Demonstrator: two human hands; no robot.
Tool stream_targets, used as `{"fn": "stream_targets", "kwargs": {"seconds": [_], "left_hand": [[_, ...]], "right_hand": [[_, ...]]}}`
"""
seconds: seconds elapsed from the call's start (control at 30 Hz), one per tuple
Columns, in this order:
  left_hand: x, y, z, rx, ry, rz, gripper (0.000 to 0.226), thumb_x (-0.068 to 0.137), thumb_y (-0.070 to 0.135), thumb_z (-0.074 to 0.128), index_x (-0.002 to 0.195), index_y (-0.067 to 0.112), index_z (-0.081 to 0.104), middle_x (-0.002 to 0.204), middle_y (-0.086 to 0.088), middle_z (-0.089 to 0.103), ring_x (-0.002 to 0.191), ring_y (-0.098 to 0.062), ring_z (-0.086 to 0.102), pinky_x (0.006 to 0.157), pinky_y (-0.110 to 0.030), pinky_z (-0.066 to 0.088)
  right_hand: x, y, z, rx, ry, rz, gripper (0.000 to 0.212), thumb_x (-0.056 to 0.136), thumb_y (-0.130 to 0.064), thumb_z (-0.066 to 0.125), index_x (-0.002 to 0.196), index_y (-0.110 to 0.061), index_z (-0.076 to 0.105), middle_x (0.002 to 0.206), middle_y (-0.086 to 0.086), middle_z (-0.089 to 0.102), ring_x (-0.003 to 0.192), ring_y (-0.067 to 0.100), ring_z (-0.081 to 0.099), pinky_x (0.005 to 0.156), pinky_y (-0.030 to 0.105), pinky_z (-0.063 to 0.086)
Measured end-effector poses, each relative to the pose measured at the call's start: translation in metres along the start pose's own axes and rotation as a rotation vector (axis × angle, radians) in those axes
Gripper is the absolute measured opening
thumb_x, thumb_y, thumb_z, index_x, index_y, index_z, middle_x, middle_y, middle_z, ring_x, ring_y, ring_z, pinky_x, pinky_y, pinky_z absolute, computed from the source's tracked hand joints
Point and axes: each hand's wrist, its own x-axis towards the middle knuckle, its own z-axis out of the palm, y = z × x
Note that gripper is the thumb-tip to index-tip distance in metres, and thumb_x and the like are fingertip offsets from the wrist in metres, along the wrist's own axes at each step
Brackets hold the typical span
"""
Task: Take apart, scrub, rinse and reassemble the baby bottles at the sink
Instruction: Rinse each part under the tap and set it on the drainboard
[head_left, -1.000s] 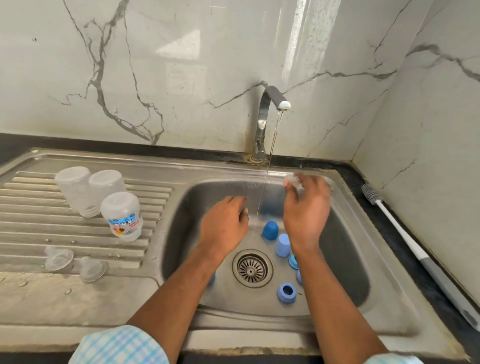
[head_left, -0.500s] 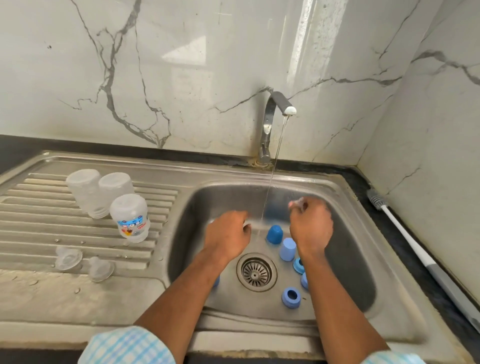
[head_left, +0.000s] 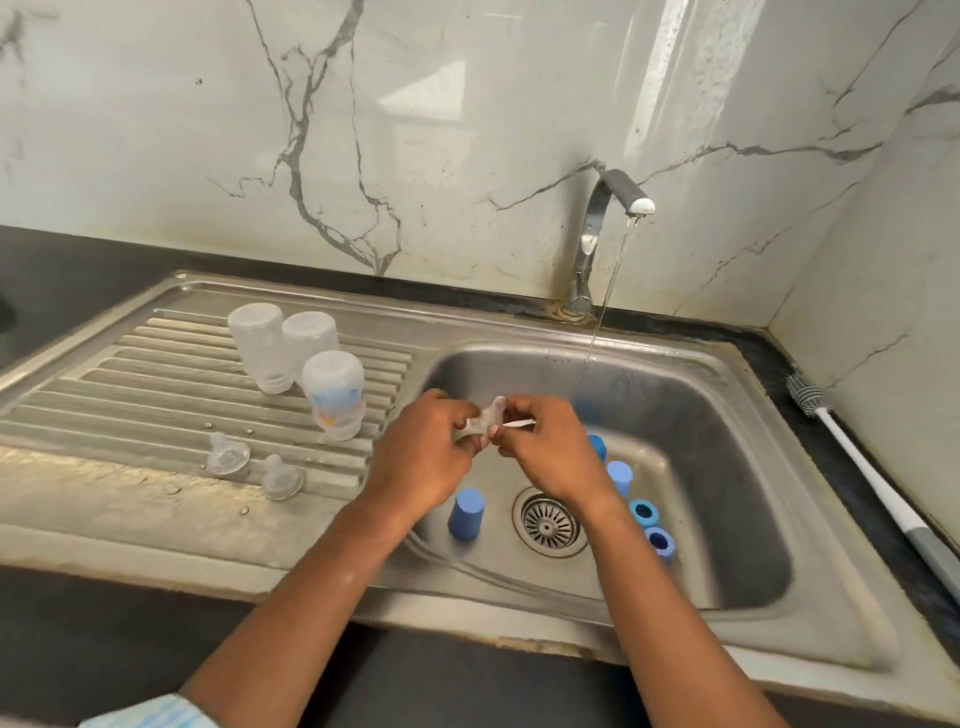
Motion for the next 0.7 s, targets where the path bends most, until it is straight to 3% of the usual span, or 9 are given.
{"fn": "stream_targets", "kwargs": {"seconds": [0.07,0.13,0.27,0.37,0.47,0.7], "left_hand": [[-0.014,-0.011,-0.017,-0.001,-0.017,-0.023,0.007,0.091,0.033,0.066,0.088,0.032,0.072,0.081,0.008,0.054,0.077,-0.017,0.058,0.068,-0.033,0.046],[-0.027,-0.022,-0.031,0.0,-0.032,-0.083,0.008,0.09,0.028,0.068,0.09,0.035,0.072,0.085,0.006,0.06,0.081,-0.019,0.061,0.071,-0.034,0.048],[-0.047,-0.039,-0.056,0.08,0.032,-0.273,0.038,0.085,0.027,0.076,0.122,0.027,0.069,0.109,0.005,0.072,0.1,-0.023,0.067,0.087,-0.035,0.05],[-0.057,-0.046,-0.071,0.132,0.085,-0.338,0.04,0.083,0.03,0.078,0.122,0.025,0.069,0.105,0.006,0.073,0.099,-0.021,0.066,0.08,-0.031,0.045],[-0.071,-0.05,-0.081,0.187,0.101,-0.395,0.038,0.084,0.033,0.076,0.121,0.028,0.069,0.103,0.009,0.071,0.098,-0.021,0.066,0.077,-0.032,0.044],[-0.099,-0.057,-0.092,0.269,0.042,-0.467,0.036,0.084,0.038,0.076,0.118,0.028,0.07,0.098,0.013,0.07,0.099,-0.02,0.066,0.077,-0.031,0.044]], "right_hand": [[-0.007,-0.011,0.016,0.027,-0.048,-0.024,0.007,0.084,-0.007,0.072,0.085,-0.012,0.076,0.076,-0.003,0.072,0.069,0.005,0.062,0.072,0.026,0.053],[-0.011,-0.02,0.032,0.025,-0.072,-0.05,0.012,0.08,-0.005,0.077,0.092,-0.006,0.076,0.081,0.0,0.073,0.067,0.002,0.06,0.069,0.016,0.048],[-0.012,-0.028,0.064,-0.05,-0.086,-0.088,0.015,0.076,-0.008,0.08,0.09,-0.008,0.075,0.079,0.002,0.072,0.068,0.008,0.06,0.074,0.033,0.053],[-0.015,-0.037,0.086,-0.115,-0.119,-0.081,0.027,0.077,-0.016,0.082,0.102,-0.011,0.075,0.09,0.0,0.071,0.08,0.015,0.066,0.081,0.034,0.054],[-0.018,-0.047,0.106,-0.213,-0.136,-0.125,0.027,0.077,-0.025,0.08,0.103,-0.018,0.075,0.096,-0.003,0.072,0.087,0.018,0.066,0.082,0.036,0.054],[-0.019,-0.061,0.125,-0.382,-0.196,-0.133,0.033,0.084,-0.025,0.074,0.116,-0.019,0.07,0.111,0.004,0.069,0.103,0.026,0.063,0.086,0.035,0.051]]}}
